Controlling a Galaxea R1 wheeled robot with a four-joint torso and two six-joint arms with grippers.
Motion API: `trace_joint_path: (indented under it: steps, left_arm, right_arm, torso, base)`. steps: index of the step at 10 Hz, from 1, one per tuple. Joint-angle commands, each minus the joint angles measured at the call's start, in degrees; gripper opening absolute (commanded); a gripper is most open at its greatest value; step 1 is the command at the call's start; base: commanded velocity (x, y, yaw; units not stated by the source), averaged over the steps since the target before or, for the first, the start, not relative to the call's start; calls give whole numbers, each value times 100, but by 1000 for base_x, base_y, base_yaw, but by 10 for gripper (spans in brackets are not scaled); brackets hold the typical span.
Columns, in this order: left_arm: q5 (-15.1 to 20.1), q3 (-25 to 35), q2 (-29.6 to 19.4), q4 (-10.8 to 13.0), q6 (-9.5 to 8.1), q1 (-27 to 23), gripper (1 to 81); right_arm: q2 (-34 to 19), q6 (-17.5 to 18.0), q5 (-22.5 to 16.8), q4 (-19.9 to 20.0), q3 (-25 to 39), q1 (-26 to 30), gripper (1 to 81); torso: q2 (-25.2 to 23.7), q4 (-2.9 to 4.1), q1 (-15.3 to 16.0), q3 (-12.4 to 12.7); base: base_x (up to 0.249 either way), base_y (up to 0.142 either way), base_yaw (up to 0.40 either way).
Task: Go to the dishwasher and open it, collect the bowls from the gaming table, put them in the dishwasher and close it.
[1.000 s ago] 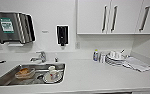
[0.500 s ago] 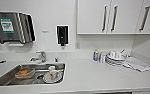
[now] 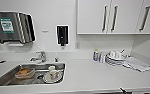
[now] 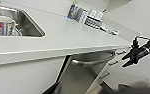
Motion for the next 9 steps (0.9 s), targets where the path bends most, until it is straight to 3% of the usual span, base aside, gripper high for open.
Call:
trace_joint_path:
  steps: [1, 3, 7, 9]
  left_arm:
    - [20, 176, -260, 72, 14, -400, 811]
    - [11, 176, -260, 72, 14, -400, 811]
    - [11, 176, -242, 72, 6, -400, 811]
    - [-7, 185, -242, 72, 6, -400, 811]
  right_arm:
    - [124, 1125, -509, -1028, 123, 854, 811]
    - [115, 1292, -439, -1160, 133, 890, 811]
    - [177, 2741, -377, -1222, -307, 854, 811]
    - [220, 3181, -352, -1248, -395, 854, 811]
  torso:
    - [0, 0, 0, 0]
    - [0, 0, 2, 0]
    - [0, 0, 2, -2]
    - [0, 0, 2, -2]
  base:
    - [0, 0, 0]
    - [0, 0, 0]
    - [0, 0, 0]
    - [0, 0, 0]
